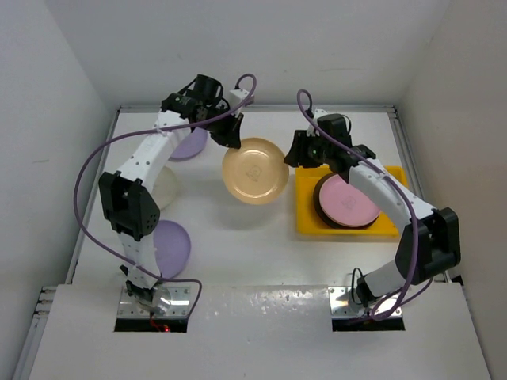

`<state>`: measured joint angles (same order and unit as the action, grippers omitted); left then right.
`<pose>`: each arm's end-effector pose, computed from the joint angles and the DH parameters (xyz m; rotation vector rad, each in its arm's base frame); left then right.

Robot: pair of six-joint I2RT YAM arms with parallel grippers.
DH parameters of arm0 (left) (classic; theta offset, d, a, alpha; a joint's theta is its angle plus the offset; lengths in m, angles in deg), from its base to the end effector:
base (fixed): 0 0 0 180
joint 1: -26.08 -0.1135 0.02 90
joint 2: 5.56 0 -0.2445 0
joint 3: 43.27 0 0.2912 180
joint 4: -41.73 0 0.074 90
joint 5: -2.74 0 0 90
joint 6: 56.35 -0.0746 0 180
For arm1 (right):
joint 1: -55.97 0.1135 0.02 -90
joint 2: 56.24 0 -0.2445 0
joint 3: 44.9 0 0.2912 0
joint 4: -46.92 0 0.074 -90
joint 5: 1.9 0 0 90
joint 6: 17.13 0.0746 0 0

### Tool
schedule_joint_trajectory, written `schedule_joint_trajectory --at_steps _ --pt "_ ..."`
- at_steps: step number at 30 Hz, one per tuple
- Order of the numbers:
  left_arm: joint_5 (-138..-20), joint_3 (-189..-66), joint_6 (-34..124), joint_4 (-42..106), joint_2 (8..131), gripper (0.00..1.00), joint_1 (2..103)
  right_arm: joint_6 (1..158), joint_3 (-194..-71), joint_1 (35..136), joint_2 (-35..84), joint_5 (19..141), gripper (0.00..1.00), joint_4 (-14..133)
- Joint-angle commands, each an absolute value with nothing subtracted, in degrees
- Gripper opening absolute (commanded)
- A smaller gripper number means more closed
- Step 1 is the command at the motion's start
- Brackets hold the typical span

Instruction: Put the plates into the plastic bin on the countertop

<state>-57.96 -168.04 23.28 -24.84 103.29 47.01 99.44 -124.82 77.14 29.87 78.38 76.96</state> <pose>0.4233 -0.2010 0.3172 0.8689 2.2649 -0.7082 0.3796 0.1605 0.2388 0.0092 2.2699 0.6416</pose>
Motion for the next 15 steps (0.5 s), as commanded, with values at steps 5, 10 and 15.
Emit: schedule_joint_trajectory --at_steps 5,10,15 --pt "-49.3 -168.98 23.19 -24.48 100.96 0.0 47.08 104.51 -120.69 77.6 29.19 75.27 0.34 70.59" --pt "-48.06 -167.93 23.19 -23.34 100.43 0.0 47.08 105.65 -119.46 77.6 28.32 75.09 0.1 69.1" --pt "-49.88 -167.39 23.72 -22.11 100.43 0.37 47.08 107.06 -116.47 75.58 24.19 75.26 0.0 68.47"
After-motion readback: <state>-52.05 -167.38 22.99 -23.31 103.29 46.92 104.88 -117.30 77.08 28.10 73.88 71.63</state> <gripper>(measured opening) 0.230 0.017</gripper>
